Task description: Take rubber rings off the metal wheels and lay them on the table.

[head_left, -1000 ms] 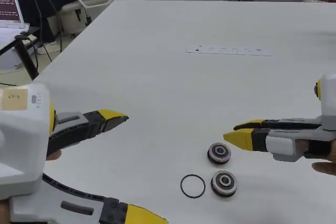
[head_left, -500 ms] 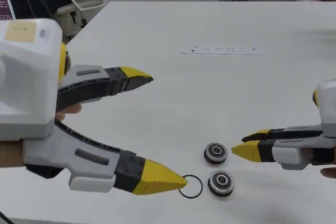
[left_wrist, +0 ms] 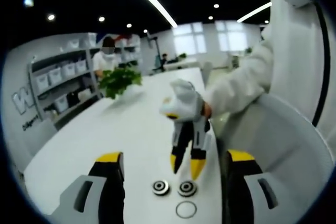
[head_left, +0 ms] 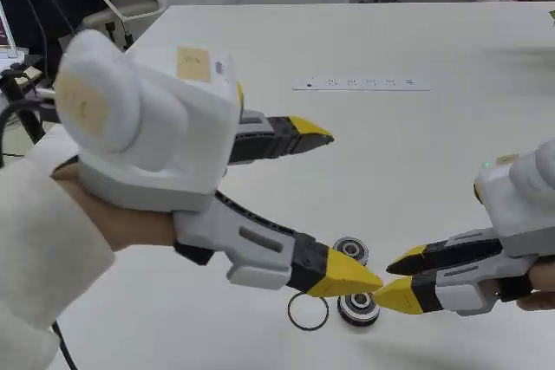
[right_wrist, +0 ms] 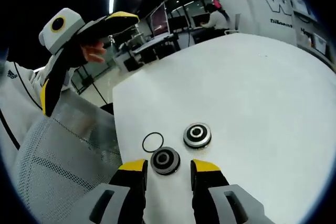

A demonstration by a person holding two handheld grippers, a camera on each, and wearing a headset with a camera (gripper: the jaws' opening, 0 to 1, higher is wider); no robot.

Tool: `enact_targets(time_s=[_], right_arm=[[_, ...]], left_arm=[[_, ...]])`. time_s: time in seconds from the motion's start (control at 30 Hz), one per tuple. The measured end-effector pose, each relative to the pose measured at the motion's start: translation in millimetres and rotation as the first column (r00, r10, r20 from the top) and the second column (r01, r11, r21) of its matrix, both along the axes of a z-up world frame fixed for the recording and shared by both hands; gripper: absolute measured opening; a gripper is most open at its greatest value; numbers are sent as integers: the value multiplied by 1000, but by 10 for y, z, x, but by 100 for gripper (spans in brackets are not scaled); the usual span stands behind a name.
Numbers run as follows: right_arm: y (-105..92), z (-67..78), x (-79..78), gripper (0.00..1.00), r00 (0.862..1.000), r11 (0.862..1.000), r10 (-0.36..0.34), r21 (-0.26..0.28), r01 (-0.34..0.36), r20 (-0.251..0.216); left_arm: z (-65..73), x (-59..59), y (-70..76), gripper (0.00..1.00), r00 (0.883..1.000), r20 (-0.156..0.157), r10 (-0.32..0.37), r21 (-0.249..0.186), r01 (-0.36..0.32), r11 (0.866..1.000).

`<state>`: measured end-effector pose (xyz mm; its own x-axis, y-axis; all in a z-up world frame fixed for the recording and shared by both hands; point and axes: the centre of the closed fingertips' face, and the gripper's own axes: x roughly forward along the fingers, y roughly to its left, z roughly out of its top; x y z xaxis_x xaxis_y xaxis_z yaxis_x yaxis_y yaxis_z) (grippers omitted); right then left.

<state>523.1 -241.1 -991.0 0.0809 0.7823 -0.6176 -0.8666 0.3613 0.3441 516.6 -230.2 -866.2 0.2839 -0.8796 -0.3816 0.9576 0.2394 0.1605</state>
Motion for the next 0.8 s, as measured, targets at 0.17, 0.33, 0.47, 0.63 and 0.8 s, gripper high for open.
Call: enact_targets(time_s=[0.17,0.33,0.47,0.63,0.8], right_arm=[[-14,-79,-50,31,999,999,42,-29,-42,-2],[-12,-116,-63,31,999,998,52,-44,-53,-9],[-20,-165,-91,32,997,995,74,-61,-74,-11],[-15,-193,-109,32,997,994,78,-75,-79,-13],[9,-213,-108,35,995,992,100,-81,-98,17]], left_arm=[[-359,39,-94,70,998,-65,4,10,-3,1000],[-677,18,-117,69,994,-113,-3,73,11,997],[-858,21,-124,65,988,-154,2,88,12,996],[-985,86,-88,58,984,-173,41,82,-27,996],[-1103,95,-72,46,983,-175,45,96,-28,995]])
